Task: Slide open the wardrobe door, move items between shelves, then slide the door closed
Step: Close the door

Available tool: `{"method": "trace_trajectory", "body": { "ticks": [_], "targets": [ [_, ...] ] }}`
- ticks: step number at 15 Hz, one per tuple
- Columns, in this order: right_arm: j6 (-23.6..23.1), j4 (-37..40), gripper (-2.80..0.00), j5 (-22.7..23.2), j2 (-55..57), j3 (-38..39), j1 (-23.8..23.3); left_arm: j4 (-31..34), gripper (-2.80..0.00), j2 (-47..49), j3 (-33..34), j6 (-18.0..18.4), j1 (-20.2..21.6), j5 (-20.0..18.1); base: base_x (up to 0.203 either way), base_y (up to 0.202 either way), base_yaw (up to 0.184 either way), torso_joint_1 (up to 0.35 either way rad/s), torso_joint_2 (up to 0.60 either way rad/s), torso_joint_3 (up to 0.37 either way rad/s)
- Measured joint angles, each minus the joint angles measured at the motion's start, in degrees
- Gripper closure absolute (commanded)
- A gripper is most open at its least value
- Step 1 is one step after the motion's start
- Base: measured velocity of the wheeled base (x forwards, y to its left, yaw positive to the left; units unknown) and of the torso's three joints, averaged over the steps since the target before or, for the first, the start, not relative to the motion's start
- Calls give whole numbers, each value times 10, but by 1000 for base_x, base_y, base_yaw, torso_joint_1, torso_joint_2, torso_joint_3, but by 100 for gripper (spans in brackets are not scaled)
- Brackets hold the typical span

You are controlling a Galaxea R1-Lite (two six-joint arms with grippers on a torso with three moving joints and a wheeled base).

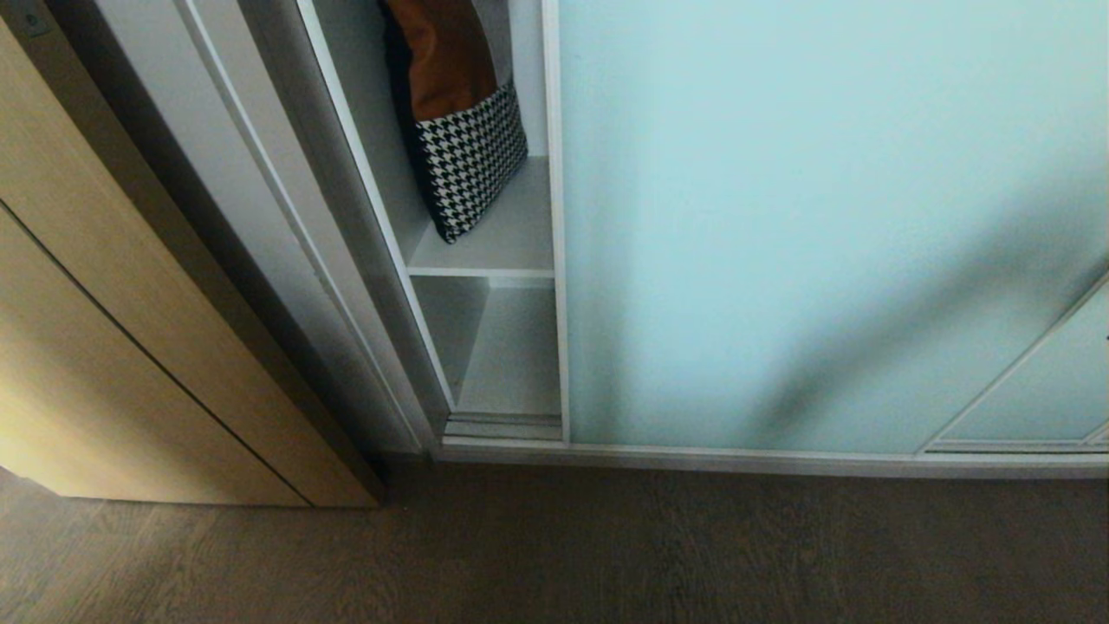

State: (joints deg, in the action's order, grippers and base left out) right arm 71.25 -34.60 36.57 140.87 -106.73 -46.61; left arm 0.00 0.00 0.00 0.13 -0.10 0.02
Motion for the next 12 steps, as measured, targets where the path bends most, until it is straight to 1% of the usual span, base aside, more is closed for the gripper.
{"method": "trace_trajectory", "body": {
  "ticks": [2,4,7,10,12],
  "targets": [
    [-4,-2,0,-12,3,-1,8,0,0,0,0,0,0,0,0,0,0,0,0,0],
    [-10,-4,0,-34,9,-6,12,0,0,0,0,0,0,0,0,0,0,0,0,0],
    [-31,-36,0,-60,17,-13,15,0,0,0,0,0,0,0,0,0,0,0,0,0],
    [-35,-55,0,-69,18,-14,12,0,0,0,0,0,0,0,0,0,0,0,0,0],
    [-48,-66,0,-71,22,-16,12,0,0,0,0,0,0,0,0,0,0,0,0,0]
  ]
}}
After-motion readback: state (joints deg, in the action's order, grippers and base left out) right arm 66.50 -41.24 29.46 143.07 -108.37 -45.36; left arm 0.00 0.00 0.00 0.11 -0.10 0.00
